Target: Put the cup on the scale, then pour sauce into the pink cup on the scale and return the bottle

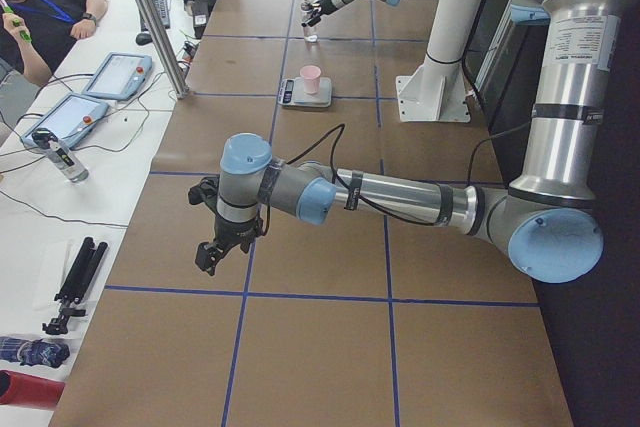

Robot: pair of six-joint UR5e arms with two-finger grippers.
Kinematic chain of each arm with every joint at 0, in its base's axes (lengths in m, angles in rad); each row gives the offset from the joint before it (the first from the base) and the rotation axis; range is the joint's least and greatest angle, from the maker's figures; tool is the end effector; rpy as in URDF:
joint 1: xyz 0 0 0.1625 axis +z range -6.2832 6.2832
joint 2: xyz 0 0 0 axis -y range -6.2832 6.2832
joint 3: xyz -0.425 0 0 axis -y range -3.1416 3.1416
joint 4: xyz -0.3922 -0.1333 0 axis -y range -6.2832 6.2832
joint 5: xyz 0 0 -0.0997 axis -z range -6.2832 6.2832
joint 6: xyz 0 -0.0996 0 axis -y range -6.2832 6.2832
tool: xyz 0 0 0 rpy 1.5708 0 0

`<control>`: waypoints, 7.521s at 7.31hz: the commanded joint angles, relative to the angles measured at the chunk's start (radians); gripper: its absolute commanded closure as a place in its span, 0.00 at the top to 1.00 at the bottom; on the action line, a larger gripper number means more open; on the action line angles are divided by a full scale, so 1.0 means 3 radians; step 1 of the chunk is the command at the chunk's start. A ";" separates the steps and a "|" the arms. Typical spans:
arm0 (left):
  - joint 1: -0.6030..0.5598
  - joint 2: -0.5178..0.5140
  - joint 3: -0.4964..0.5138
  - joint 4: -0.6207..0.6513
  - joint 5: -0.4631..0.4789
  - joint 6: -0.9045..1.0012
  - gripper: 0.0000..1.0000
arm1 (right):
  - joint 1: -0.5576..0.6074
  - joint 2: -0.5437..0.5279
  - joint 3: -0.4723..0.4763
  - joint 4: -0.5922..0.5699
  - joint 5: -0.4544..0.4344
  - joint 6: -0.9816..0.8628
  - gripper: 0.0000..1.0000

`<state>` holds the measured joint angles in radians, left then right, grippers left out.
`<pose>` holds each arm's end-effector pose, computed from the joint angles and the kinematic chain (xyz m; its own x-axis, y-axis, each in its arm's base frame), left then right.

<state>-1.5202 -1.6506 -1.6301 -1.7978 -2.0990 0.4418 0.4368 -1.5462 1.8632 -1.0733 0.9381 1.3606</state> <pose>-0.0554 -0.5497 0.5764 0.7513 0.6011 -0.2723 -0.4076 0.7473 0.5248 -0.3808 -0.3899 0.4477 0.7606 0.1694 0.6267 -0.5851 0.5973 0.5486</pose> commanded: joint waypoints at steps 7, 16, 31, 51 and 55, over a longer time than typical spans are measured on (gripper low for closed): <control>-0.0020 0.0000 -0.0012 0.0000 -0.0003 0.0000 1.00 | -0.0187 -0.0153 0.0134 -0.0159 0.0013 0.0128 1.00; -0.0046 0.0000 -0.0012 0.0000 -0.0003 0.0005 1.00 | -0.0242 0.0350 0.2200 -0.3415 0.1160 -0.0093 1.00; -0.0041 0.0137 0.0559 0.0031 -0.0484 0.0046 1.00 | 0.3504 0.0129 -0.0210 -0.2333 0.4389 -0.5113 1.00; -0.0061 0.0143 0.0459 0.0562 -0.0903 -0.1058 1.00 | 0.3555 -0.0031 -0.0694 -0.1858 0.4528 -0.4663 1.00; -0.0178 0.0169 0.0244 0.0547 -0.0878 -0.1053 1.00 | 0.3555 -0.0031 -0.0688 -0.1858 0.4528 -0.4663 1.00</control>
<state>-1.5526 -1.6012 -1.5385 -1.6316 -2.3650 0.1257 1.5032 -1.5555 1.6560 -1.6306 2.2964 -0.0383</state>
